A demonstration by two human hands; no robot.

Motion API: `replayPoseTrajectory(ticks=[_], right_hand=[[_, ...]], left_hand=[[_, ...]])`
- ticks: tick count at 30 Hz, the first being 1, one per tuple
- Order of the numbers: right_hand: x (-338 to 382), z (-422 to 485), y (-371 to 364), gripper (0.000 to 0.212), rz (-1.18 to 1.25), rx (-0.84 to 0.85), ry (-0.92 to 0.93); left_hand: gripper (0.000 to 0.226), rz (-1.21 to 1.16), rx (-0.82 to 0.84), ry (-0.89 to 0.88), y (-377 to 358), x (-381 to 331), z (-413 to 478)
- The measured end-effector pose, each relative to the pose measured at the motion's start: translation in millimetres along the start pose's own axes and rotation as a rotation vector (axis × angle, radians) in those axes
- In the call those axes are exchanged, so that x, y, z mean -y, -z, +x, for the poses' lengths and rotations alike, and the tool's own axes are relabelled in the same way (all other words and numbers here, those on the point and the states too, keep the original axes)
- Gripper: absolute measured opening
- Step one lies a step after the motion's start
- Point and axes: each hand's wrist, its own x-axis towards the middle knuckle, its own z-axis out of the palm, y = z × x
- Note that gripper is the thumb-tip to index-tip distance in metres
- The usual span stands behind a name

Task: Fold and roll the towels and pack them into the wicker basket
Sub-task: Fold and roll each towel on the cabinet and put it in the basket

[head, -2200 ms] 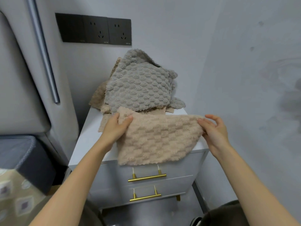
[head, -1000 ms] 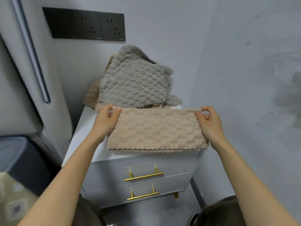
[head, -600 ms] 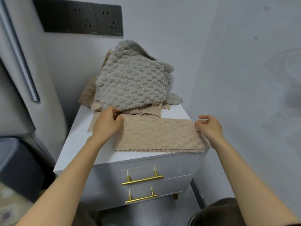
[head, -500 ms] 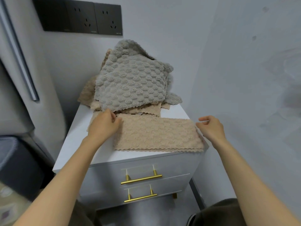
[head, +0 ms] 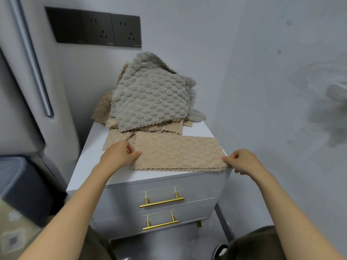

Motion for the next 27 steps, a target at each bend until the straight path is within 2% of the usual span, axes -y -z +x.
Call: replayPoseTrajectory(ticks=[5, 11, 22, 27], right_hand=[[3, -4, 2, 0.024, 0.098, -0.061, 0.041], [7, -9, 5, 0.022, 0.295, -0.048, 0.074], [0, -9, 1, 0.012, 0.017, -0.051, 0.126], [-2, -7, -4, 0.009, -0.026, -0.075, 0.146]], left_hand=[[0.024, -0.082, -0.087, -0.019, 0, -1, -6], [0.021, -0.146, -0.077, -0.005, 2, 0, -4], [0.026, -0.289, 0.001, 0.043, 7, -2, -3], [0.027, -0.207, -0.004, 0.034, 4, -1, -1]])
